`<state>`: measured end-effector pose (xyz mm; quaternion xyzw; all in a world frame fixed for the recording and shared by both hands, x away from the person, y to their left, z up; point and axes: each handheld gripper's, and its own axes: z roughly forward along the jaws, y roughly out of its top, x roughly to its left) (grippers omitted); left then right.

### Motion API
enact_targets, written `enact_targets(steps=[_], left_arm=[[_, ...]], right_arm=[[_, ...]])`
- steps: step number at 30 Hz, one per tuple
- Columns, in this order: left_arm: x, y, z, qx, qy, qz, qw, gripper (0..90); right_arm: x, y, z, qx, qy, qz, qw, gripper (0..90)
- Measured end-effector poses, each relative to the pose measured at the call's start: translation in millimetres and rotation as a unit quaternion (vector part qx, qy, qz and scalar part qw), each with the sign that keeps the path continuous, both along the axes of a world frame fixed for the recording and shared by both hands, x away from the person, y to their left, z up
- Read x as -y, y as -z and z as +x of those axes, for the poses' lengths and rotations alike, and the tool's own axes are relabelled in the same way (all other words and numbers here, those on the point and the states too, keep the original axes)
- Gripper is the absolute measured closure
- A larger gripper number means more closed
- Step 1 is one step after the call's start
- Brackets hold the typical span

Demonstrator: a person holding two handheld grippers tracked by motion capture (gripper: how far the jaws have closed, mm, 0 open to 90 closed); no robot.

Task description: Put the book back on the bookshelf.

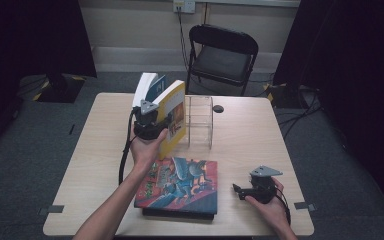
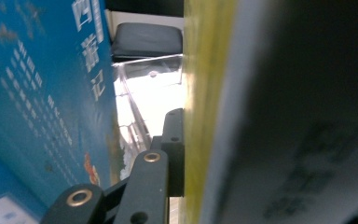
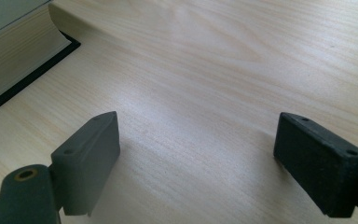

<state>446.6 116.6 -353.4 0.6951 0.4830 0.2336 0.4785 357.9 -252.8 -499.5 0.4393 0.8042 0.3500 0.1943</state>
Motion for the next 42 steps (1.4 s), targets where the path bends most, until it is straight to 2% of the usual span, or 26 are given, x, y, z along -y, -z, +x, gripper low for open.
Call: enact_targets(steps=[2,13,16,20,22,25,28,29,31,35,42], left_arm=[[1.8,3.4,5.3,-0.009,-0.003,-0.001,1.0000,75.7],[21.0,5.6,30.5,-0.008,-0.024,0.013,0.9996,75.7],[25.7,9.7,37.3,-0.004,-0.031,0.026,0.9992,75.7],[28.3,18.7,43.5,-0.005,-0.043,0.013,0.9990,75.7],[31.1,22.7,43.3,0.006,-0.041,0.020,0.9990,75.7],[33.3,30.9,43.0,0.000,-0.044,0.011,0.9990,75.6],[35.3,40.4,40.7,-0.001,-0.040,0.025,0.9989,75.6],[35.7,42.5,39.1,0.004,-0.042,0.020,0.9989,75.5],[35.1,43.6,37.3,0.005,-0.033,0.015,0.9993,75.4],[34.3,44.4,30.1,0.012,-0.019,0.025,0.9994,73.8],[29.9,41.2,17.9,0.013,0.004,0.022,0.9997,69.1]], right_arm=[[0.0,0.0,0.0,0.000,0.000,0.000,1.0000,14.3],[0.0,0.0,0.0,0.000,0.000,0.000,1.0000,14.2],[0.0,0.0,0.0,0.000,0.000,0.000,1.0000,14.3],[-0.1,-0.1,0.1,0.000,-0.001,0.000,1.0000,14.3],[-0.1,-0.1,0.2,0.000,-0.002,0.000,1.0000,14.3],[-0.3,0.0,0.2,0.001,-0.002,0.000,1.0000,14.3],[-0.3,0.0,0.2,0.000,-0.002,0.000,1.0000,14.3],[-0.3,0.0,0.2,0.001,-0.002,-0.001,1.0000,14.3],[-0.3,0.0,0.3,0.001,-0.003,-0.001,1.0000,14.3],[-0.6,0.0,0.4,0.001,-0.003,0.000,1.0000,14.3],[-0.9,0.1,0.5,0.001,-0.002,0.000,1.0000,14.3]])
